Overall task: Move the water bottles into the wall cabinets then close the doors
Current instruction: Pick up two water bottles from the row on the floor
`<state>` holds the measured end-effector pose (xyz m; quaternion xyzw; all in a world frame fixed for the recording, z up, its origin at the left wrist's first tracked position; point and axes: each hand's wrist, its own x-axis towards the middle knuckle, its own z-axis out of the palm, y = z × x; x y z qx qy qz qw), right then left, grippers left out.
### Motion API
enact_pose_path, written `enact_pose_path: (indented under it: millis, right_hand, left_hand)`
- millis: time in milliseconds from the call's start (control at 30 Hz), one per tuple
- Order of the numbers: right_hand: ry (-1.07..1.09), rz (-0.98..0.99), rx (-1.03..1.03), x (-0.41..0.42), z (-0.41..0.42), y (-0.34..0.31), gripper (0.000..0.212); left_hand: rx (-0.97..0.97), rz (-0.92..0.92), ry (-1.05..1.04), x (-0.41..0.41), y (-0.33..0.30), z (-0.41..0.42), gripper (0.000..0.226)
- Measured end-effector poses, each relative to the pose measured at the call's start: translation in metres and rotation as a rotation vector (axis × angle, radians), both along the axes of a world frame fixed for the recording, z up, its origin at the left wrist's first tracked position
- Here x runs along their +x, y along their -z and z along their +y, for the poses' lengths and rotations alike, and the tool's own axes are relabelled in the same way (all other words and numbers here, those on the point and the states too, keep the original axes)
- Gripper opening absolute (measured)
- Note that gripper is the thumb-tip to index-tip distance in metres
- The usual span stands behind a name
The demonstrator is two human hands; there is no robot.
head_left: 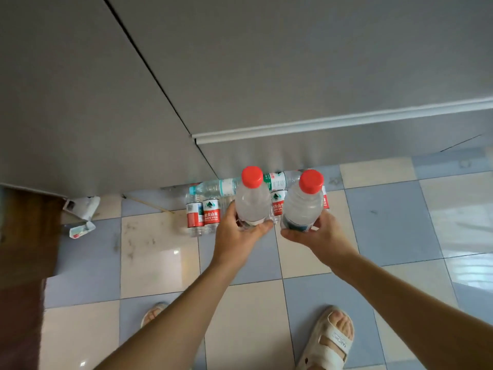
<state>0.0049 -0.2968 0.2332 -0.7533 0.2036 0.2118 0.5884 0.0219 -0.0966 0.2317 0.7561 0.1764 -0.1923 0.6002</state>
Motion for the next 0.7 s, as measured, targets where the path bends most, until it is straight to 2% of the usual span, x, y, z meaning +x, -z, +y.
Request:
enact_pose_path:
  millis: [200,400,567,700]
  right_hand:
    - [-0.106,-0.092,-0.031,0.032,0.002,-0.149,0.055]
    - [-0.088,-0.215,-0.071,0.032,0.024,-0.311,0.049]
    - [-0.071,-0.32,-0.02,0.024,0.052,-0.421,0.054]
    - [-0.075,-0.41,0.01,0.028,0.087,-0.492,0.049]
  left_hand:
    - [-0.068,-0.141,-0.015,0.021,-0.149,0.013,0.058]
    - [-0.113,-0.247,-0.055,0.011,-0.302,0.032,0.052]
    - [-0.155,-0.372,-0.074,0.004,-0.401,0.057,0.049]
    - [-0.193,-0.506,-0.075,0.018,-0.473,0.091,0.049]
